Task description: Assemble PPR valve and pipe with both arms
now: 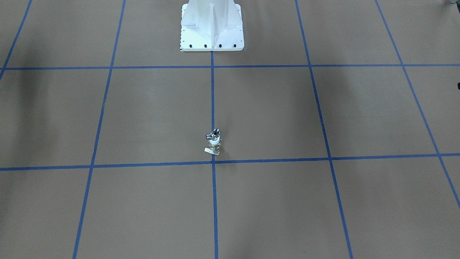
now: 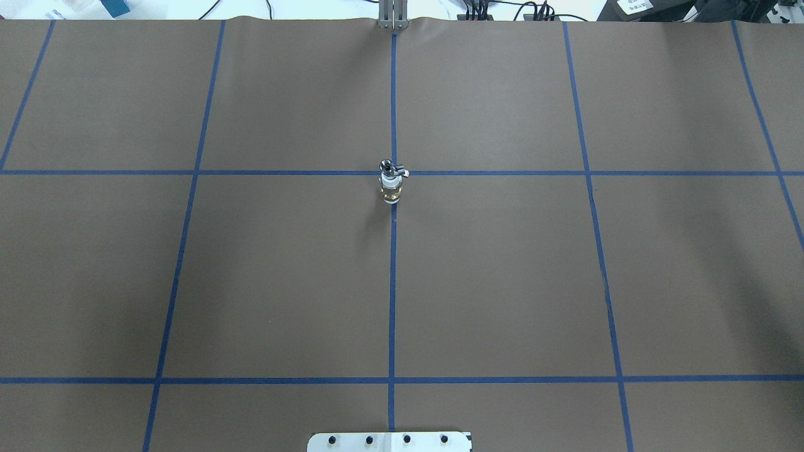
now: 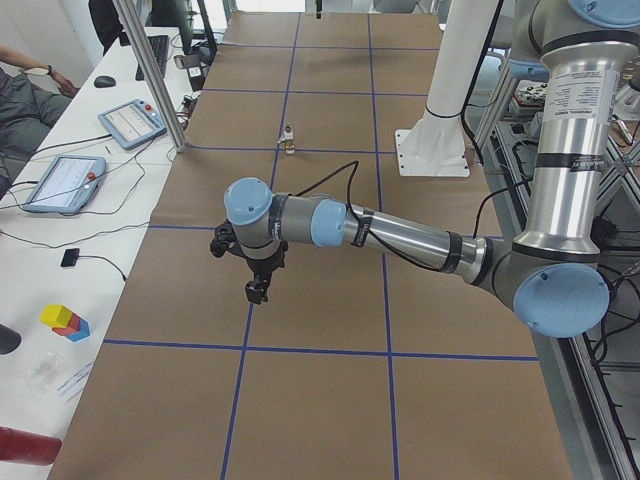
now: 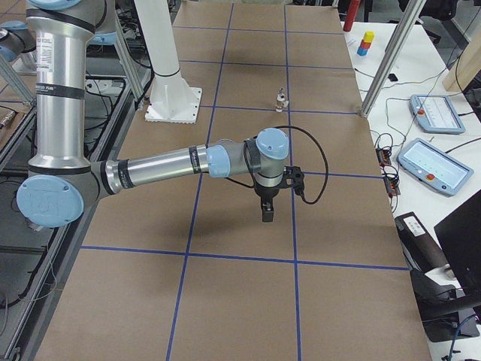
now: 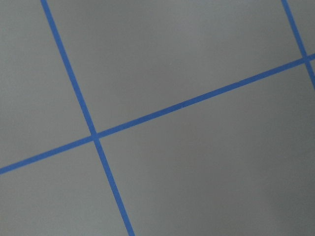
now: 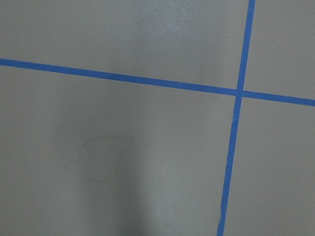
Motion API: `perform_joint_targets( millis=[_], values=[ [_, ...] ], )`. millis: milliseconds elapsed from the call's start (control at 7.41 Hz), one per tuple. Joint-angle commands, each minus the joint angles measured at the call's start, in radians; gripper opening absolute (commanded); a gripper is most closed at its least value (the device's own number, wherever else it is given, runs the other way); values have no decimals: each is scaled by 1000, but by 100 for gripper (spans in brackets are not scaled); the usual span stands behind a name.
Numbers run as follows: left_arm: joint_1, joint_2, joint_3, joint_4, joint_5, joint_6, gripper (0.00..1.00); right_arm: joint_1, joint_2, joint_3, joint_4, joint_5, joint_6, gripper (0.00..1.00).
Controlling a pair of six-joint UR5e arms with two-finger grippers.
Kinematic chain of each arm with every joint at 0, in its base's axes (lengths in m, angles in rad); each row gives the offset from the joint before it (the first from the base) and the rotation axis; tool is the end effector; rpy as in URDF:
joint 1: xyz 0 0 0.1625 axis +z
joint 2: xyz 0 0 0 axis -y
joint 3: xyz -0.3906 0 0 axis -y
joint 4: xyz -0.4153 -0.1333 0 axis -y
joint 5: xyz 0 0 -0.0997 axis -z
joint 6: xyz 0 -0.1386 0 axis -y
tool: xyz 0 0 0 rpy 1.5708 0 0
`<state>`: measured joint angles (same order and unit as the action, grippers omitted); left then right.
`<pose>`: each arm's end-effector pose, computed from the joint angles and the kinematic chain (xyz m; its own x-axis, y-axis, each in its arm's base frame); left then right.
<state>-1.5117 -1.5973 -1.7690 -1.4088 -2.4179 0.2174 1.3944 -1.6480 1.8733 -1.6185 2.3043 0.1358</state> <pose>0.0014 -0.5213 0.5458 0.6300 0.2989 -0.7168 -0.1995 0.9543 0.2225 -0.0463 -0.4905 0.5429 0.7274 -0.1133 0.6768 0.0749 0.9935 0.0858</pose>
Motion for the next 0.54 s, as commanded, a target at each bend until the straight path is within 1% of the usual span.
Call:
perform_joint_targets(
  millis=[0,405],
  values=[
    [-15,30,17,-2,-1,-3,100,14,2,0,3,1,2,100],
    [-22,28,28,-1,-3,-15,100,21,-10,24,3,-2,7,100]
  ],
)
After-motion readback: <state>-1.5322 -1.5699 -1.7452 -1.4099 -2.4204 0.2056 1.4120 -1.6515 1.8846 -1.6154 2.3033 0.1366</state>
